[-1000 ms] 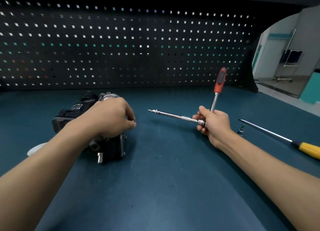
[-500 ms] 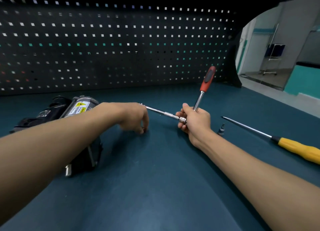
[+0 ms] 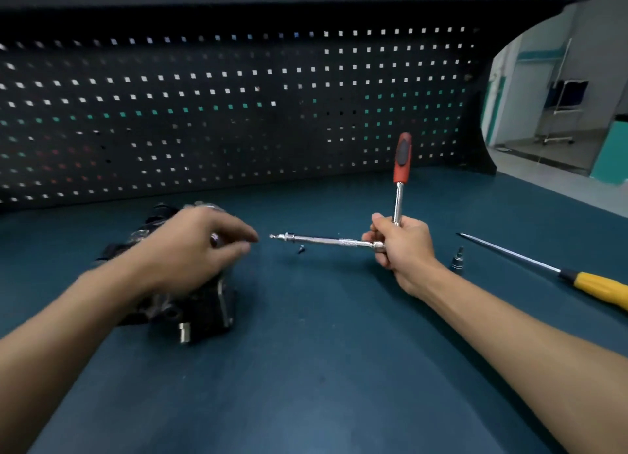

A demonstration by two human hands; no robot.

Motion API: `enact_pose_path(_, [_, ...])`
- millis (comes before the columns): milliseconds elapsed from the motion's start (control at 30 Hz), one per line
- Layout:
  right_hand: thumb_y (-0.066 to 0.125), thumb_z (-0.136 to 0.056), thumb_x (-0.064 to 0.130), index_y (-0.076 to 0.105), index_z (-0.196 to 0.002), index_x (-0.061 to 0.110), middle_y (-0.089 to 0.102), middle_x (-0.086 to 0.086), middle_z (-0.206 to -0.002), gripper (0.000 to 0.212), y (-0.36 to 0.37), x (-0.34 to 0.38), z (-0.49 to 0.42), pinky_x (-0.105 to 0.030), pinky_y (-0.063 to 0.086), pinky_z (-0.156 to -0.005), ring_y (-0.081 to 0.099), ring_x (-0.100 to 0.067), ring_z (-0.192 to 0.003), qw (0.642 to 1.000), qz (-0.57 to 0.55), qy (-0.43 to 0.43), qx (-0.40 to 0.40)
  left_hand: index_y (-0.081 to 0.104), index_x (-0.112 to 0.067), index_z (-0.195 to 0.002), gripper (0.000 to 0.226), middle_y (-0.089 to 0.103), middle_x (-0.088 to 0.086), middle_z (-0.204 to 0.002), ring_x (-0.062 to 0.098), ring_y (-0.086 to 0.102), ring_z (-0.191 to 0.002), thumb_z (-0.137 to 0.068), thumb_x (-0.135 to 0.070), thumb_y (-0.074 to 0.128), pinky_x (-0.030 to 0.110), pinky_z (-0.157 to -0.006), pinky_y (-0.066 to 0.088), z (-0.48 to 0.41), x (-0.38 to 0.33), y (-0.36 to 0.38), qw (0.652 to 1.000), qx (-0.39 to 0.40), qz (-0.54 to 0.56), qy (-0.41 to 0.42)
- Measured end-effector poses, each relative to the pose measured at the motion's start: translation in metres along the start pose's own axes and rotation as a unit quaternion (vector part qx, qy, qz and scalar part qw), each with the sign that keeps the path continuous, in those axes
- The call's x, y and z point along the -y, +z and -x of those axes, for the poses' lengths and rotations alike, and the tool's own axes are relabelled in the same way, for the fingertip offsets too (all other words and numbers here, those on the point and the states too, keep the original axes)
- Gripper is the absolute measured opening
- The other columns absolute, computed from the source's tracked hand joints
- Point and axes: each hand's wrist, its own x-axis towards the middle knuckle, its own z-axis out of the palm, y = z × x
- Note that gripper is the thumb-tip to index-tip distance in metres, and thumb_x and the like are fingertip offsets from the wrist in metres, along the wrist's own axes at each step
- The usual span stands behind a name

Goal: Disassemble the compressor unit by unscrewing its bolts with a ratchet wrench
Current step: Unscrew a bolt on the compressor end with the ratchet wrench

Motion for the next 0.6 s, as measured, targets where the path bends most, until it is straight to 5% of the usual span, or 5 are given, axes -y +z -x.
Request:
enact_pose_path(100, [0.062,-0.098,0.020,0.057,-0.080,0.007,0.067,-0.006,-0.059,0.023,0.003,0.014,0.015,-0.021,0.028,-0.032,0.046,-0.010,-0.037,0.999,-0.015,0.015,0.037,0.070,-0.039,-0.112,0.050,0.061,-0.033,-0.116,-0.015,0.050,-0.117,-0.071,-0.069,0.070,0.003,-0.099,0.033,0.045,0.002,-0.003,0.997,0.057,-0.013,0.052])
enact_pose_path(200, [0.061,-0.099,0.020,0.056,-0.081,0.007,0.067,-0.006,-0.061,0.023,0.005,0.033,0.029,-0.018,0.025,-0.031,0.037,-0.010,-0.032,0.994,-0.055,0.044,0.082,0.067,-0.035,-0.120,0.062,0.055,-0.027,-0.128,-0.007,0.038,-0.133,-0.072,-0.073,0.068,0.017,-0.114,0.026,0.054,0.008,0.009,0.990,0.049,-0.088,0.095])
enact_pose_path(300, [0.061,-0.098,0.021,0.057,-0.082,0.006,0.066,-0.006,-0.063,0.022,0.000,0.041,0.039,-0.017,0.023,-0.030,0.033,-0.010,-0.031,0.990,-0.043,0.068,0.118,0.074,-0.025,-0.108,0.045,0.066,-0.016,-0.114,0.007,0.057,-0.116,-0.076,-0.057,0.074,0.034,-0.103,0.044,0.043,0.012,0.018,0.991,-0.036,-0.088,0.093])
enact_pose_path(600, [0.060,-0.098,0.019,0.055,-0.081,0.006,0.065,-0.009,-0.063,0.022,-0.018,0.013,0.035,-0.017,0.020,-0.031,0.031,-0.011,-0.029,0.988,-0.008,0.115,0.107,0.077,-0.029,-0.091,0.023,0.067,-0.021,-0.100,0.005,0.062,-0.101,-0.072,-0.042,0.081,0.036,-0.092,0.051,0.012,0.031,0.027,0.993,-0.060,-0.058,0.089])
